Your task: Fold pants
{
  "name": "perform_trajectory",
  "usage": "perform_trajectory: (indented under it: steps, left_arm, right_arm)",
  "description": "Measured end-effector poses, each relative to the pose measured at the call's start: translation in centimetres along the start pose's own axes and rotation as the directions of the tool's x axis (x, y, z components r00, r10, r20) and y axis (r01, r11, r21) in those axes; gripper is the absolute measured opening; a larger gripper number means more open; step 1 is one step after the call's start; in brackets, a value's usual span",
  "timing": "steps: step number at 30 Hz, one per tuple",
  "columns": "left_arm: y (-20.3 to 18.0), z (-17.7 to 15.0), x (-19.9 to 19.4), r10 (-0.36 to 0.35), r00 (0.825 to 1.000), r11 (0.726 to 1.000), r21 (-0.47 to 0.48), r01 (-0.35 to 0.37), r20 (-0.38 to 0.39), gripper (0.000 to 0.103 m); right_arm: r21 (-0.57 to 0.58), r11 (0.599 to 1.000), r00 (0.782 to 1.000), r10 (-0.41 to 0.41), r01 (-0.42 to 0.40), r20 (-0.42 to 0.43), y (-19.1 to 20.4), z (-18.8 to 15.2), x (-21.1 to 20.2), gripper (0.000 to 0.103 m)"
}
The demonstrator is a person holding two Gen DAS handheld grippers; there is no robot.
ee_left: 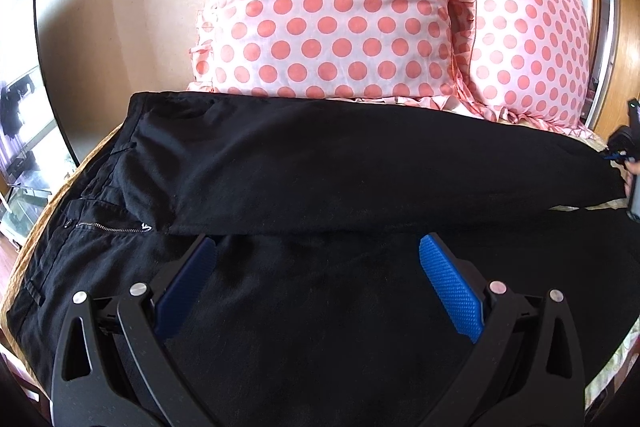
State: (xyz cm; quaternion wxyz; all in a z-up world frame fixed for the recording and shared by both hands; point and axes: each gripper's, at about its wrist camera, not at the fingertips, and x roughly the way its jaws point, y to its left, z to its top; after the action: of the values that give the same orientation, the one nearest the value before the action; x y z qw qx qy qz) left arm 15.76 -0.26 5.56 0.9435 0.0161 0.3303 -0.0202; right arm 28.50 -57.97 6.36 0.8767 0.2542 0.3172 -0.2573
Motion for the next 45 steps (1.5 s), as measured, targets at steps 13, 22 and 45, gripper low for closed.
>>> perform_trajectory:
  steps: [13,22,45]
  left_arm:
    - [0.3,-0.9,-3.2,-0.037,0.997,0.999,0.001,0.037,0.062,0.101]
    - [0.4,-0.6,-5.0,0.018,0.984,1.000,-0.021,-0.014,0.178,0.101]
    - [2.1,-0.8,-2.5,-0.064,0.996,0.994,-0.087,0.069,0.061,0.101]
  right_arm:
    - [0.053,0.974,0.975,0.220,-0.222,0.035,-7.8,-10.7,-12.8,0.005]
    - [0.212,0.929,0.947,0.319,-0.304,-0.042,-10.6,-11.5,-11.8,0.018]
    - [0.424,0.793,0.886,0.461,-0.439,0.054,-12.3,-12.6,-9.7,0.035]
